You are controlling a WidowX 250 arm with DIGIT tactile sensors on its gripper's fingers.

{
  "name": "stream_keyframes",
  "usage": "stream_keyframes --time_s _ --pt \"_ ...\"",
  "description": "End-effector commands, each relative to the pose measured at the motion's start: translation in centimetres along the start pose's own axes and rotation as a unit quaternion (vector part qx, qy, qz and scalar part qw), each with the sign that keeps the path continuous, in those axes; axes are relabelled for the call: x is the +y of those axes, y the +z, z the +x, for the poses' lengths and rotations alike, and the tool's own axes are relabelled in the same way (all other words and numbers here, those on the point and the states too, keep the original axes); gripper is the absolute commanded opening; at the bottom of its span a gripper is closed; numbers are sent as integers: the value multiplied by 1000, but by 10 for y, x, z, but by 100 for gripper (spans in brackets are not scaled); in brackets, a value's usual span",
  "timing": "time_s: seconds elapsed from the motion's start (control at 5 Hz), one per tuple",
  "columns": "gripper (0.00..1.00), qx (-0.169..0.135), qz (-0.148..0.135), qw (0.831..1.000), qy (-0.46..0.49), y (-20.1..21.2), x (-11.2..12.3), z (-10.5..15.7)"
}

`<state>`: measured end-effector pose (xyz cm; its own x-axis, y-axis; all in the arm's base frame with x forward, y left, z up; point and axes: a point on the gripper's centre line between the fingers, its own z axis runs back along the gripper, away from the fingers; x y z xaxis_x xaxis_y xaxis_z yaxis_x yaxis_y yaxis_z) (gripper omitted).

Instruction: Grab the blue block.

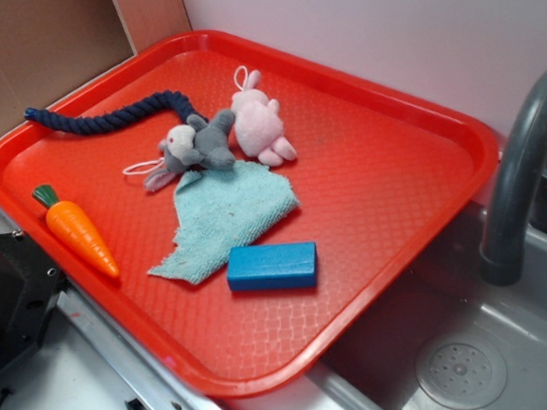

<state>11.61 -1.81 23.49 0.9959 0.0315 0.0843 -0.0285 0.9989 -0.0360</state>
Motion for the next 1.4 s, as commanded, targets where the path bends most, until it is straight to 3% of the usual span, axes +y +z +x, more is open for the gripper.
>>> stream_keyframes --time_s 0.0,0.2,0.6,1.0,1.2 --pt "100 0 0 1000 0 0 0 0" --pt "100 -24 7 998 -59 -8 -8 15" --pt "100 -36 -12 971 -236 -50 -67 45" --pt "100 -18 19 962 -270 -106 -105 61" --pt "100 -3 12 961 -278 -139 -116 64"
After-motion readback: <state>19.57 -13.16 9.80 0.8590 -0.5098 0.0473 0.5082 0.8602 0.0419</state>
